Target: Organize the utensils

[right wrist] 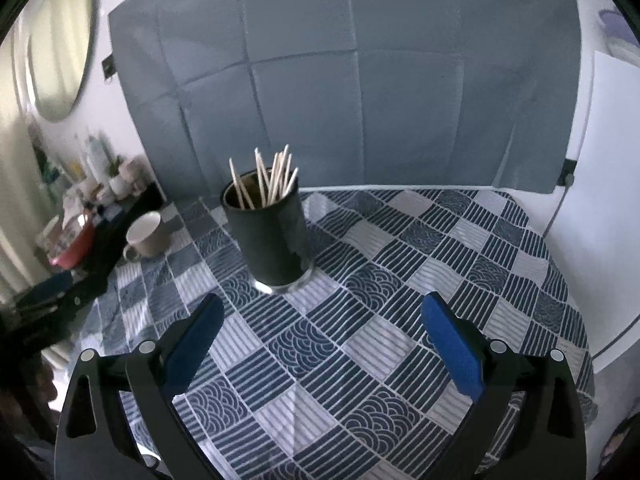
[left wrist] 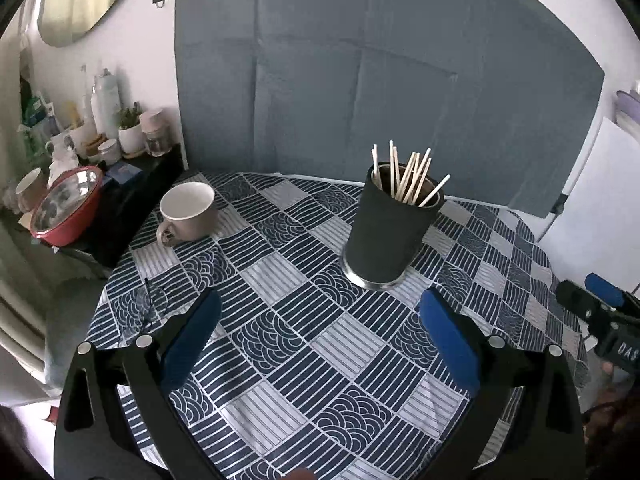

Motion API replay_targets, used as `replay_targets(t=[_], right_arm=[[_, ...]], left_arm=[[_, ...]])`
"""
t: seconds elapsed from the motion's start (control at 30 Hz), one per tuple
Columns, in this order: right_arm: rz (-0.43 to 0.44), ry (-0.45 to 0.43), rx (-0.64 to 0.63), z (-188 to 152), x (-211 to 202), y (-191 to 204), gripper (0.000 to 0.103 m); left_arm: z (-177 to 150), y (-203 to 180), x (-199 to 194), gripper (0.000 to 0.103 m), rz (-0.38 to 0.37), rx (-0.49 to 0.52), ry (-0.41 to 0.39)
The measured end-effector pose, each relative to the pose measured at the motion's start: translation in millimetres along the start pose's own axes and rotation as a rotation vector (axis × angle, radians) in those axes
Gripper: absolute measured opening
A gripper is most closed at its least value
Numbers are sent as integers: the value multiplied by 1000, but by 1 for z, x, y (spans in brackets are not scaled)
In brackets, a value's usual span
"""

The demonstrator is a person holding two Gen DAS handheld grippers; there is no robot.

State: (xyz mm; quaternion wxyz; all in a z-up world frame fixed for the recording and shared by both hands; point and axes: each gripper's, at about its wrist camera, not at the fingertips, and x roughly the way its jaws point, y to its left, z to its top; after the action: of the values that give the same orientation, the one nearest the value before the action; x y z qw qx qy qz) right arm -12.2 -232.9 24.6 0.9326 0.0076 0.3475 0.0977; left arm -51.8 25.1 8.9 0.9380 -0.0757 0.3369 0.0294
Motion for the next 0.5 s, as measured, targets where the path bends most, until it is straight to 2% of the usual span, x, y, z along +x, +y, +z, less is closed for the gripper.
replay_targets(t=[0.17, 0.5], right_arm=[[6, 10, -26, -3, 1, 5, 95], [4, 31, -3, -5, 4, -1, 95]], left_arm=[[-1, 4, -3, 97, 67, -14, -5], [-3, 4, -1, 97, 34, -11, 17]])
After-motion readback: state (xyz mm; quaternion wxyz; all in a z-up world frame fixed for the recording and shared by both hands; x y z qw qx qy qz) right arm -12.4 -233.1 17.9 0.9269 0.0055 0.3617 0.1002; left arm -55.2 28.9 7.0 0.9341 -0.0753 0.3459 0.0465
